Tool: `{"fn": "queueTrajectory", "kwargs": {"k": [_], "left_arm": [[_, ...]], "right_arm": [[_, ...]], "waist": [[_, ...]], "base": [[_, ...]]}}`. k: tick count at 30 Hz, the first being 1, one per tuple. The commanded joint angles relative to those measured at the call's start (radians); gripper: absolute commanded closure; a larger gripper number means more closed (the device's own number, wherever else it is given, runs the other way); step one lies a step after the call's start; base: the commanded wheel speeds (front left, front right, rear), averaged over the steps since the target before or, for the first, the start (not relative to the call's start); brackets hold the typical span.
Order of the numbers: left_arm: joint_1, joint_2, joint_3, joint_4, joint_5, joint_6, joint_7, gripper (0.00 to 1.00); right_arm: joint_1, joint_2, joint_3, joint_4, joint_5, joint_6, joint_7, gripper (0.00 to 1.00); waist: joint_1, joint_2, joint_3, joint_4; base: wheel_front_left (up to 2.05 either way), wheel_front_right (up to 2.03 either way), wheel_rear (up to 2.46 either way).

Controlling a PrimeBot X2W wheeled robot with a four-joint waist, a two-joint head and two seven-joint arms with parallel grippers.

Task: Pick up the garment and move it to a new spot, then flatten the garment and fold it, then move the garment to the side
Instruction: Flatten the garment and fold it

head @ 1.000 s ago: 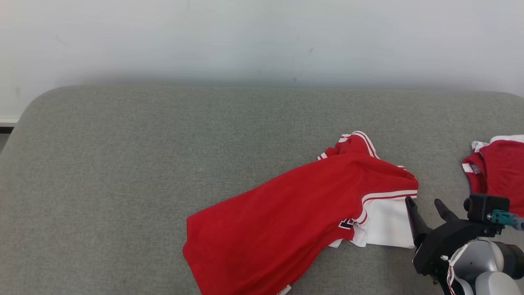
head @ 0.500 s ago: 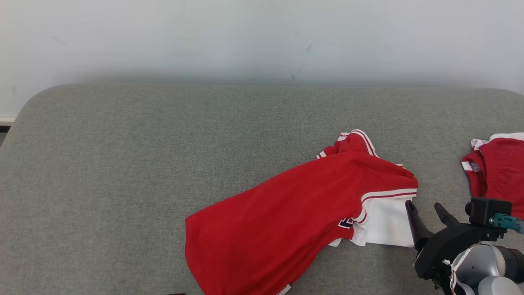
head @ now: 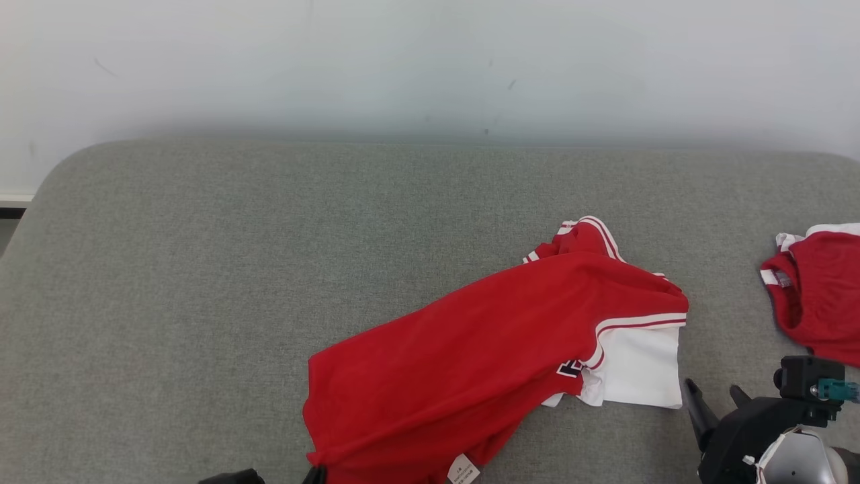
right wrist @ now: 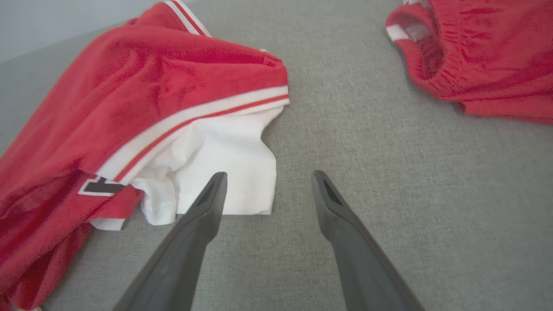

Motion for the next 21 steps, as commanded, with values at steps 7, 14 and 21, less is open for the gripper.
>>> {"fn": "queueTrajectory", "kwargs": {"k": [7, 14, 21], "left_arm": [[0.015, -0.008, -0.021, -0.023, -0.004, -0.001, 0.019, 1.00], [-0.007, -0.006, -0.022, -0.015, 0.004, 0.002, 0.018, 1.00], [-0.013, -0.013, -0.021, -0.011, 0.000, 0.004, 0.013, 1.00]], "right_arm": [[-0.033, 0.000, -0.034, 0.080, -0.040, 0.000, 0.047, 0.00], [-0.104, 0.000, -0.013, 0.186, -0.054, 0.000, 0.058, 0.00], [-0.125, 0.001, -0.012, 0.247, -0.068, 0.000, 0.095, 0.80]], "waist": [[0.0000, 0.0000, 0.025, -0.006], [0.0000, 0.0000, 0.040, -0.001], [0.0000, 0.0000, 0.043, 0.021]], "base": [[0.00, 0.00, 0.00], [0.00, 0.00, 0.00], [0.00, 0.00, 0.00]]}}
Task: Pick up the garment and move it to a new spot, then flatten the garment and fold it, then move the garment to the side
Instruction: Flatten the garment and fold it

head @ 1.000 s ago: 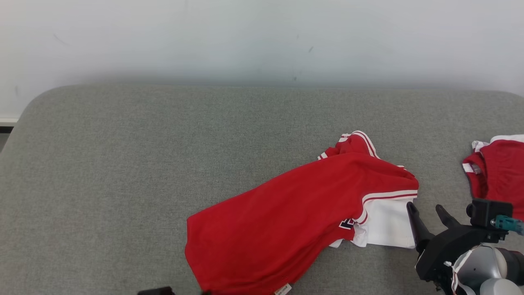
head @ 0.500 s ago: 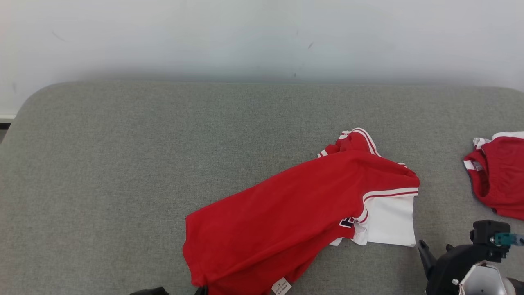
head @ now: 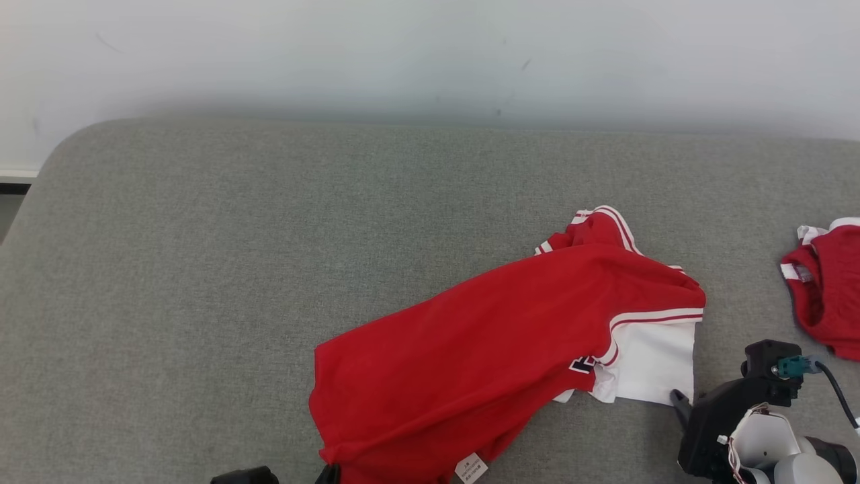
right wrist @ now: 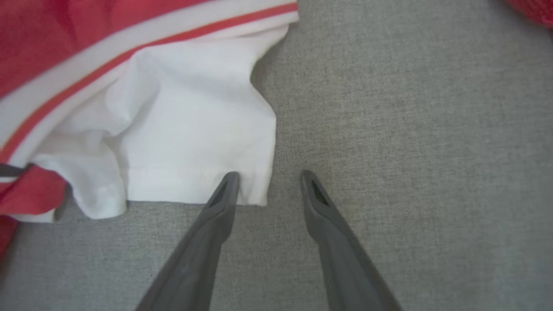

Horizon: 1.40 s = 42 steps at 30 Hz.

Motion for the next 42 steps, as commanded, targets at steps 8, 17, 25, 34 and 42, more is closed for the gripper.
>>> {"fn": "queueTrajectory", "kwargs": {"k": [8, 17, 25, 34, 42], "left_arm": [[-0.015, -0.007, 0.015, -0.002, -0.005, -0.009, -0.034, 1.00], [-0.049, -0.024, 0.113, -0.099, -0.033, -0.043, -0.171, 1.00], [-0.138, -0.016, 0.213, -0.189, -0.054, -0.060, -0.229, 1.00], [-0.425, 0.033, 0.318, -0.182, -0.099, -0.125, -0.187, 1.00], [-0.935, 0.143, 0.329, -0.013, -0.046, -0.243, -0.075, 1.00]], "right_arm": [[-0.020, 0.002, 0.017, -0.011, 0.007, 0.000, -0.039, 1.00], [-0.067, 0.002, 0.014, -0.191, 0.150, 0.000, -0.176, 1.00], [-0.177, 0.002, 0.045, -0.345, 0.279, 0.000, -0.238, 1.00], [-0.487, -0.004, 0.194, -0.278, 0.337, 0.001, -0.214, 1.00], [-0.915, -0.082, 0.270, -0.076, 0.296, 0.001, -0.364, 1.00]], "waist": [[-0.0001, 0.0000, 0.001, 0.000], [-0.0001, 0.0000, -0.004, -0.025], [-0.0001, 0.0000, 0.028, -0.075], [-0.0001, 0.0000, 0.210, -0.172], [-0.0001, 0.0000, 0.433, -0.222]], "base": [[0.00, 0.00, 0.00], [0.00, 0.00, 0.00], [0.00, 0.00, 0.00], [0.00, 0.00, 0.00], [0.00, 0.00, 0.00]]}}
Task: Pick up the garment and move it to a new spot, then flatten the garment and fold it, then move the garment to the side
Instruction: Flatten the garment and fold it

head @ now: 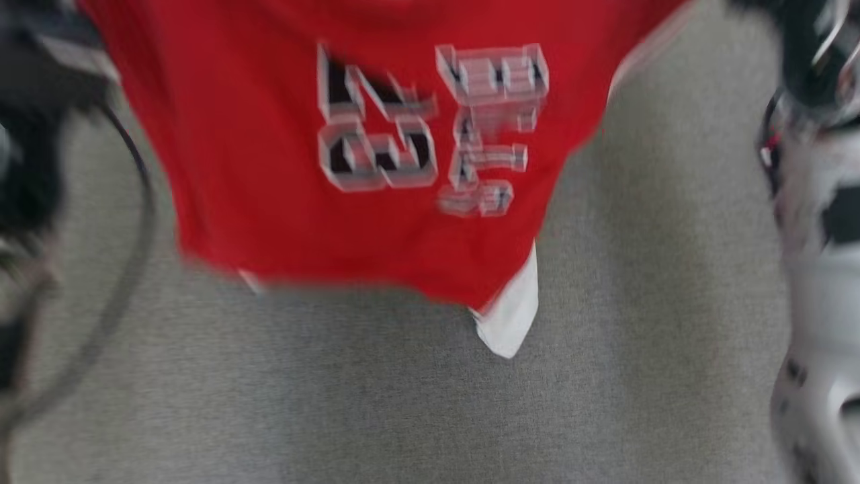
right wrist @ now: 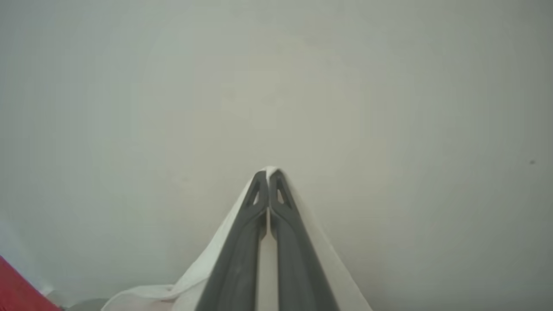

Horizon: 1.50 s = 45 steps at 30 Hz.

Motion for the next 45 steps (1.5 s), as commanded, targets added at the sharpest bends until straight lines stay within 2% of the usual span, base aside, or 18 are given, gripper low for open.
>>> {"fn": "queueTrajectory", "kwargs": {"k": [1, 5, 14, 18, 20, 22, 24, 29, 34, 38, 42, 45], "left_arm": [[-0.056, 0.011, 0.011, 0.023, 0.010, -0.006, -0.002, 1.00], [-0.283, 0.016, 0.038, 0.106, 0.036, -0.033, -0.030, 1.00], [-0.601, -0.001, 0.115, 0.232, 0.104, -0.077, -0.242, 1.00], [-0.632, -0.022, 0.160, 0.255, 0.127, -0.109, -0.277, 1.00], [-0.615, -0.030, 0.178, 0.258, 0.138, -0.135, -0.280, 1.00], [-0.578, -0.048, 0.205, 0.259, 0.145, -0.153, -0.282, 1.00], [-0.479, -0.067, 0.221, 0.276, 0.168, -0.184, -0.281, 1.00], [-0.283, -0.112, 0.235, 0.272, 0.176, -0.212, -0.282, 1.00], [-0.078, -0.170, 0.237, 0.202, 0.171, -0.217, -0.282, 1.00], [0.155, -0.232, 0.219, 0.113, 0.154, -0.217, -0.282, 1.00], [0.376, -0.295, 0.218, 0.065, 0.147, -0.217, -0.282, 1.00], [0.513, -0.320, 0.206, 0.066, 0.146, -0.217, -0.282, 1.00]], "right_arm": [[-0.052, -0.008, 0.002, 0.023, -0.022, 0.001, -0.028, 1.00], [-0.236, 0.000, -0.049, 0.115, -0.073, 0.001, -0.157, 1.00], [-0.530, 0.031, -0.244, 0.255, -0.198, 0.001, -0.465, 1.00], [-0.588, 0.043, -0.292, 0.229, -0.235, 0.001, -0.504, 1.00], [-0.597, 0.042, -0.301, 0.173, -0.245, 0.001, -0.506, 1.00], [-0.556, 0.040, -0.289, 0.157, -0.235, 0.001, -0.506, 1.00], [-0.475, 0.022, -0.248, 0.205, -0.220, 0.001, -0.504, 1.00], [-0.327, -0.018, -0.165, 0.242, -0.172, 0.001, -0.432, 1.00], [-0.169, -0.063, -0.108, 0.174, -0.115, 0.001, -0.331, 1.00], [0.046, -0.109, -0.092, 0.052, -0.063, 0.001, -0.155, 1.00], [0.305, -0.114, -0.125, -0.080, -0.053, 0.001, 0.065, 1.00], [0.492, -0.091, -0.162, -0.187, -0.063, 0.001, 0.206, 1.00]], "waist": [[-0.0003, -0.0002, 0.174, -0.074], [-0.0003, -0.0002, 0.236, -0.091], [-0.0003, -0.0002, 0.258, -0.099], [-0.0003, -0.0002, 0.259, -0.091], [-0.0003, -0.0002, 0.266, -0.083], [-0.0003, -0.0002, 0.273, -0.076], [-0.0003, -0.0002, 0.274, -0.073], [-0.0003, -0.0002, 0.254, -0.067], [-0.0003, -0.0002, 0.195, -0.056], [-0.0003, -0.0002, 0.098, -0.039], [-0.0003, -0.0002, -0.002, -0.025], [-0.0003, -0.0002, -0.064, -0.018]], "base": [[0.00, 0.00, 0.00], [0.00, 0.00, 0.00], [0.00, 0.00, 0.00], [0.00, 0.00, 0.00], [0.00, 0.00, 0.00], [0.00, 0.00, 0.00], [0.00, 0.00, 0.00], [0.00, 0.00, 0.00], [0.00, 0.00, 0.00], [0.00, 0.00, 0.00], [0.00, 0.00, 0.00], [0.00, 0.00, 0.00]]}}
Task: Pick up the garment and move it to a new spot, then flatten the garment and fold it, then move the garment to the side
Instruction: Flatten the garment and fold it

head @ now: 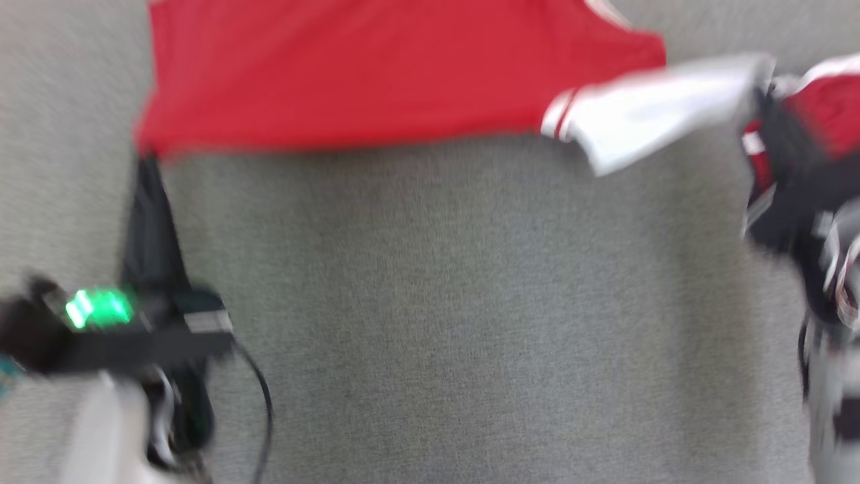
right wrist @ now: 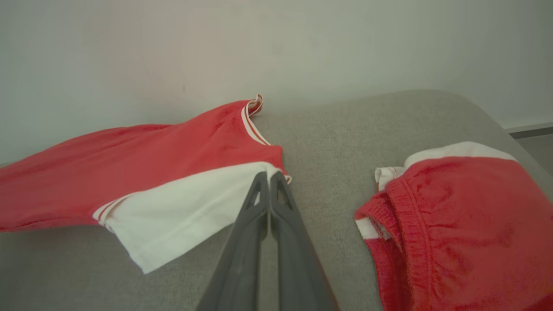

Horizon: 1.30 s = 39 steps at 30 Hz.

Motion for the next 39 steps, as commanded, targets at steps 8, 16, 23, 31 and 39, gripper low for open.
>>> {"fn": "queueTrajectory", "kwargs": {"k": [8, 16, 23, 31, 39], "left_arm": [[0.276, -0.041, 0.001, 0.051, -0.013, -0.001, -0.003, 1.00], [0.432, -0.061, -0.010, 0.070, 0.000, 0.006, -0.003, 1.00], [0.487, -0.070, -0.011, 0.066, 0.004, 0.022, -0.003, 1.00], [0.381, -0.037, -0.014, 0.057, 0.034, 0.024, 0.005, 1.00], [0.053, 0.048, 0.015, 0.126, 0.057, 0.029, 0.048, 1.00]], "right_arm": [[0.407, 0.081, -0.029, -0.200, -0.043, 0.000, 0.317, 1.00], [0.624, 0.105, -0.029, -0.290, -0.027, 0.001, 0.530, 1.00], [0.685, 0.139, -0.081, -0.367, 0.000, 0.001, 0.552, 1.00], [0.507, 0.169, -0.046, -0.288, 0.029, 0.001, 0.313, 1.00], [0.152, 0.150, 0.085, -0.060, 0.048, 0.001, 0.054, 1.00]], "waist": [[0.0003, 0.0001, -0.235, 0.032], [0.0003, 0.0001, -0.300, 0.038], [0.0003, 0.0001, -0.328, 0.041], [0.0003, 0.0001, -0.312, 0.035], [0.0003, 0.0001, -0.200, 0.033]], "base": [[0.00, 0.00, 0.00], [0.00, 0.00, 0.00], [0.00, 0.00, 0.00], [0.00, 0.00, 0.00], [0.00, 0.00, 0.00]]}}
